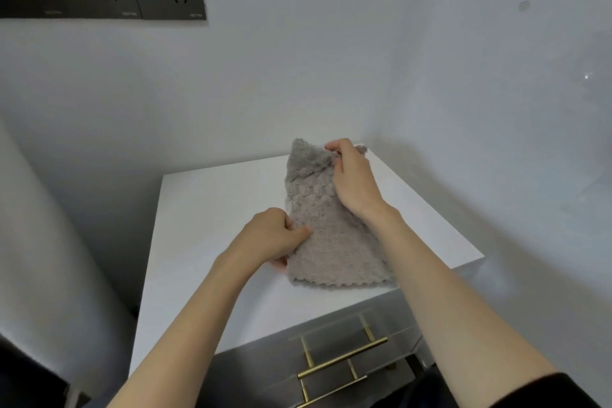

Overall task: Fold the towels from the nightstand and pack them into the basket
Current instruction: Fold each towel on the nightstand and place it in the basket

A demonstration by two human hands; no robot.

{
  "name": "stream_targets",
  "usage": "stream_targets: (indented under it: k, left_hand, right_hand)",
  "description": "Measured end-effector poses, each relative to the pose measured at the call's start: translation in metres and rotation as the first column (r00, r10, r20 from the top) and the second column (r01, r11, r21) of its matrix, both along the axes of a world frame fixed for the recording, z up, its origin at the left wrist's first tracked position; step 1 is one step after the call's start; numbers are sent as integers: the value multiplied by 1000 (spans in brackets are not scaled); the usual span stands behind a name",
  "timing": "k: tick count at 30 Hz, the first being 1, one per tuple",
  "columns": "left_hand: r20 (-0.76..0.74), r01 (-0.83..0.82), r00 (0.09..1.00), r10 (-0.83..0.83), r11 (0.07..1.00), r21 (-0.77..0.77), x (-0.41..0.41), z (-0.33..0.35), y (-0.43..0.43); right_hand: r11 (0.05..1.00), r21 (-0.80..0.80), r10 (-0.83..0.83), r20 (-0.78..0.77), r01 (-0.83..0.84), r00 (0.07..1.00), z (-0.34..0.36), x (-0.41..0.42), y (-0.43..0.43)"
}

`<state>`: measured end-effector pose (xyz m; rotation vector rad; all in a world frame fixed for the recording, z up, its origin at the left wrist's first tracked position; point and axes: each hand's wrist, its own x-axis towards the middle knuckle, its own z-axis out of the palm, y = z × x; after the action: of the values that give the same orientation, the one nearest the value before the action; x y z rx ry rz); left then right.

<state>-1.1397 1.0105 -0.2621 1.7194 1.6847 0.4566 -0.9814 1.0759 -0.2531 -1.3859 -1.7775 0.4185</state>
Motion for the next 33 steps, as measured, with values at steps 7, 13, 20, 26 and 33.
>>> stream_targets:
  k: [7,13,20,26,33]
  left_hand:
    - [6,-49,999,49,999,4,-1,2,-7]
    - [-298,7,954,41,987,159,-1,2,-20]
    - [-331,192,942,-60,903,384,-3,1,-32]
    - [-282,400,910,-304,823,403,-8,-2,-43]
    - [-351,468,870,-345,800,375,-13,-5,-54]
  right_hand:
    - [985,-90,154,60,-148,986,-7,5,1]
    - [959,-207,219,117,-192,969,5,22,-19]
    - [899,-343,373,273,-272,887,15,38,-79]
    - [894,-348,412,394,-282,822,16,55,-112]
    - [939,-240,344,622,-248,704,1,65,-124]
